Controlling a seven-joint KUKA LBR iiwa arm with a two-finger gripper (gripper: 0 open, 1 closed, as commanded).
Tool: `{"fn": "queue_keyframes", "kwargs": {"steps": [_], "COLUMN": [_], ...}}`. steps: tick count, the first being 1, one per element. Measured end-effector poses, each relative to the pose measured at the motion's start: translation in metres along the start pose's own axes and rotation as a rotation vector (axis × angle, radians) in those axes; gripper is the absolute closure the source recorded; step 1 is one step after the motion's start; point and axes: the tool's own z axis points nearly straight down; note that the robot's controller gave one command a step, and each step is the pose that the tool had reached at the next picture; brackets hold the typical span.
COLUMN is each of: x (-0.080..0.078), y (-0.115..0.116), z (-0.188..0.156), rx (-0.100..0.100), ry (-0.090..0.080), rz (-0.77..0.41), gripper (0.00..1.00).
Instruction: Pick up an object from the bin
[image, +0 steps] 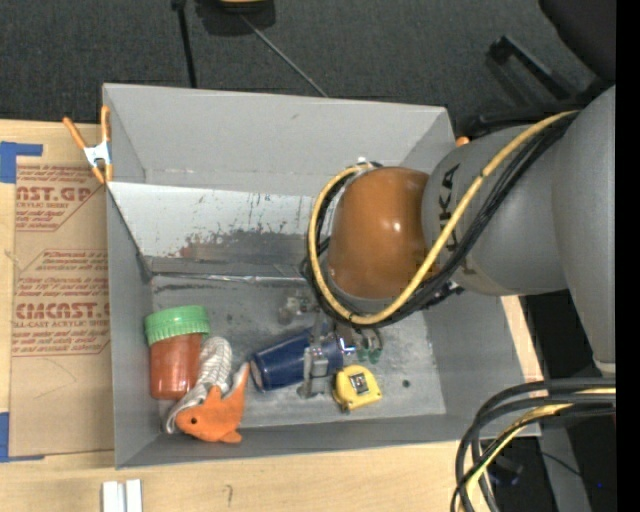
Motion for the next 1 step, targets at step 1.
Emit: {"fn": "queue_keyframes", "kwargs": {"steps": [1], "x": [-0.0063], "y": [-0.0038], "z": [0.0726], "rx": [-0.001], "ry": [0.002], "rz": [-0.157], "gripper": [1.0]}}
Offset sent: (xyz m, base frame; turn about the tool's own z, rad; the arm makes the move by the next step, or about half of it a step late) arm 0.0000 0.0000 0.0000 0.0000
